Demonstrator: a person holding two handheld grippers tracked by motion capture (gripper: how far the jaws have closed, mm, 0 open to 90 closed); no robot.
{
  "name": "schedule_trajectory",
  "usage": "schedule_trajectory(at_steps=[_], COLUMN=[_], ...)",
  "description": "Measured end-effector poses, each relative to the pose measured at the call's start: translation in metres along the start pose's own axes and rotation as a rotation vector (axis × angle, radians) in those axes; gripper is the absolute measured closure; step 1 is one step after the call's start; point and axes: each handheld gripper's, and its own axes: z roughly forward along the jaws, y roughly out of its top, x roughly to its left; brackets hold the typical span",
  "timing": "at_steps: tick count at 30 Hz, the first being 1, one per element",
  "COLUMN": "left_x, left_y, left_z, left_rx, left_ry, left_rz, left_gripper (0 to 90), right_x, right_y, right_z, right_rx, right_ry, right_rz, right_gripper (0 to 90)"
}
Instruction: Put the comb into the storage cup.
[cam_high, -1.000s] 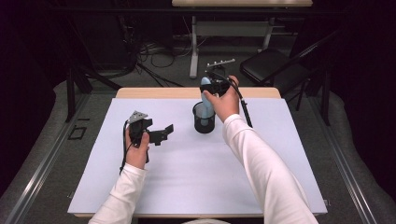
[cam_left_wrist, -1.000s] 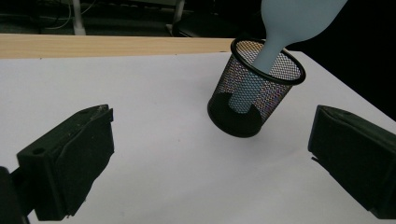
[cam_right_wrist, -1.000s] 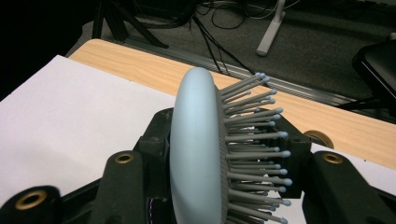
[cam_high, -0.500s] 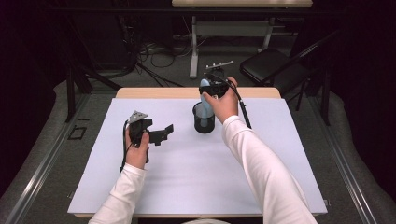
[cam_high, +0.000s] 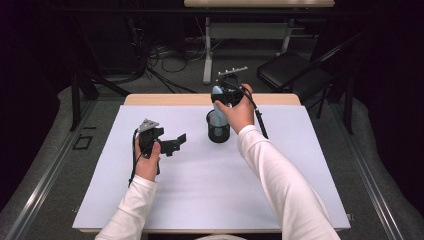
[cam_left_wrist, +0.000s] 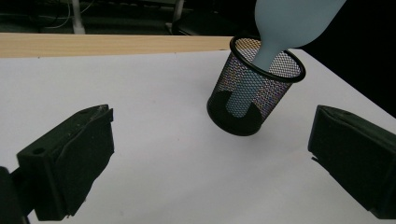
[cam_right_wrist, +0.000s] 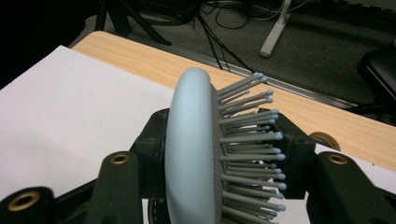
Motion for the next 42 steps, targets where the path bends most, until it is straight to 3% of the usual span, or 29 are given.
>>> schedule_trajectory(at_steps=[13, 30, 42], left_x=[0.0039, 0.0057, 0.0054], left_y=[0.0005, 0.0005, -0.0001], left_z=[-0.0002, 0.0053, 0.0056], left_rx=[-0.006, 0.001, 0.009], left_ry=[0.007, 0.008, 0.006], left_rz=[-0.017, -0.03, -0.023], left_gripper=[0.6, 0.6, 0.6], right_x=[0.0036, 0.0043, 0.0058], right_y=[0.0002, 0.0012, 0.0021], right_z=[-0.0013, -0.006, -0.0094], right_rx=[-0.011, -0.03, -0.025], right_ry=[0.002, -0.021, -0.035], right_rz=[-0.008, -0.037, -0.034], right_gripper=[42.3, 16.4, 5.2])
